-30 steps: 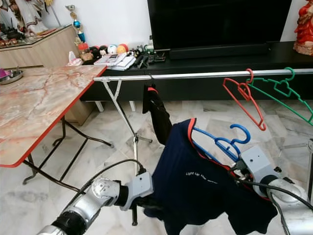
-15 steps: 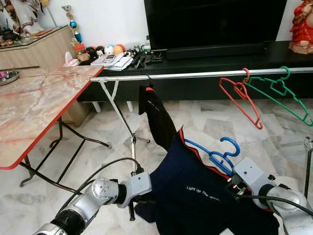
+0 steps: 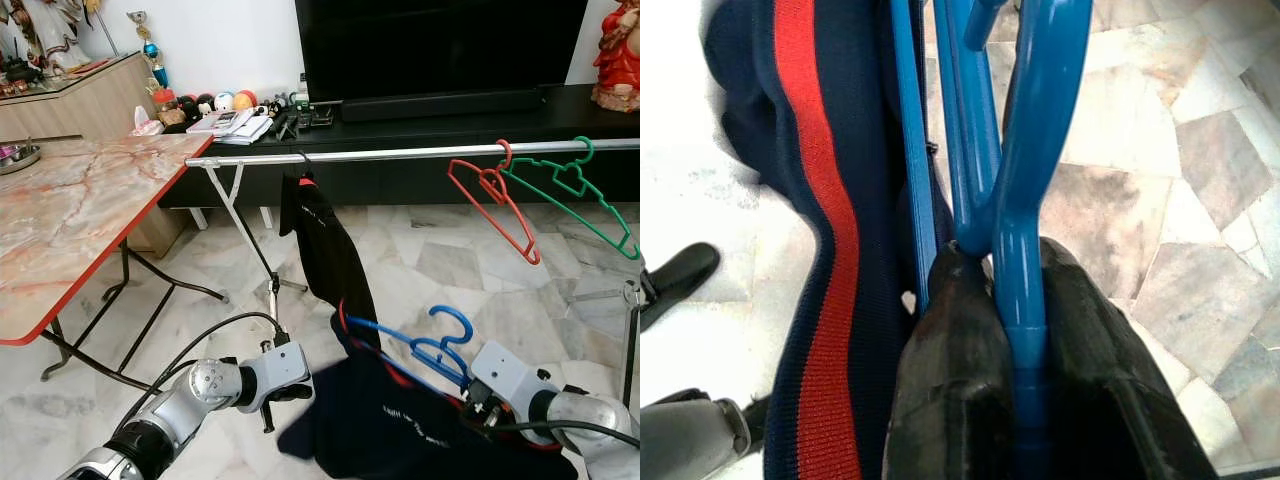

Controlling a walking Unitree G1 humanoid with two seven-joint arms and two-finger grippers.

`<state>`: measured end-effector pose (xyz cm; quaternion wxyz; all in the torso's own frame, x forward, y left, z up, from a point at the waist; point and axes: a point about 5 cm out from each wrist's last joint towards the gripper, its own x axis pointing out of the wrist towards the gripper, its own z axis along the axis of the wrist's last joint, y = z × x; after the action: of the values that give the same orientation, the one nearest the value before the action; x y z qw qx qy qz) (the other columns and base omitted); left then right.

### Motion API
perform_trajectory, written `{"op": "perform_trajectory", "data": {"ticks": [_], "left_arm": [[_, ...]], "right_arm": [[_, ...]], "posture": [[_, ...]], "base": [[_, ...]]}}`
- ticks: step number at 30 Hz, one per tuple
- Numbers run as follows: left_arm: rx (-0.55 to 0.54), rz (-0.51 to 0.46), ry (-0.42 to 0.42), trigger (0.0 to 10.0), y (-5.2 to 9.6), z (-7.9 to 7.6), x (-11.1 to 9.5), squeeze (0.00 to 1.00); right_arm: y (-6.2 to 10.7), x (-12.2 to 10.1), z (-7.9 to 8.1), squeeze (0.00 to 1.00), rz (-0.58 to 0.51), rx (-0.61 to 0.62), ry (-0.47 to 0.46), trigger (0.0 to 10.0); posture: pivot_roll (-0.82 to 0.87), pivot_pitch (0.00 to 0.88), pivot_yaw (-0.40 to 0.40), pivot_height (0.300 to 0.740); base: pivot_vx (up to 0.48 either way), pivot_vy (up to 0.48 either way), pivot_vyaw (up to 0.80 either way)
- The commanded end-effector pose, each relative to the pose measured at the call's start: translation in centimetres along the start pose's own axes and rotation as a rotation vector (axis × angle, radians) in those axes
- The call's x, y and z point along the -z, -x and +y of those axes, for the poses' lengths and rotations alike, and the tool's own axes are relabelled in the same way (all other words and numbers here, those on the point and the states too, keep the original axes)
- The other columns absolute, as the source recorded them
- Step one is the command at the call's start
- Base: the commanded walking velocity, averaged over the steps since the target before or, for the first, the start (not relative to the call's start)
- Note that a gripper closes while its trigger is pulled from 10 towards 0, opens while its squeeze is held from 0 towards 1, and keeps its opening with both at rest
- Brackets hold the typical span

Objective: Hang hanger

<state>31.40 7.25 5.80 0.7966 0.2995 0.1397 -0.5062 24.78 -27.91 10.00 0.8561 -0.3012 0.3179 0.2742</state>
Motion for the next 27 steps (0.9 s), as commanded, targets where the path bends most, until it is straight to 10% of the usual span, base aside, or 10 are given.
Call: {"op": "perform_trajectory", "data": {"ticks": [1,23,24,27], "left_arm": [[-0.028,-0.026,0.007,10.0,0.4,0.8,-0.2,1.0],[-0.252,-0.363,0.346,10.0,0.0,3.5,-5.0,1.0],[-0.269,-0.347,0.33,10.0,-0.1,3.4,-5.1,0.0],[-0.322,-0.3,0.366,10.0,-1.0,2.9,-5.0,0.0]], "right_arm": [[0.1,-1.1,-0.2,0.0,-0.045,0.004,0.033,10.0],[-1.2,-1.9,1.1,0.0,-0.069,-0.02,0.036,10.0],[-1.2,-2.0,1.2,0.0,-0.072,-0.023,0.036,10.0],[-1.5,-2.2,1.5,0.0,-0.08,-0.029,0.037,10.0]], "posture": [[-0.07,0.0,0.11,0.74],[-0.06,0.0,0.118,0.74],[-0.06,0.0,0.118,0.74],[-0.07,0.0,0.119,0.74]], "base": [[0.0,0.0,0.0],[0.0,0.0,0.0],[0.0,0.0,0.0],[0.0,0.0,0.0]]}}
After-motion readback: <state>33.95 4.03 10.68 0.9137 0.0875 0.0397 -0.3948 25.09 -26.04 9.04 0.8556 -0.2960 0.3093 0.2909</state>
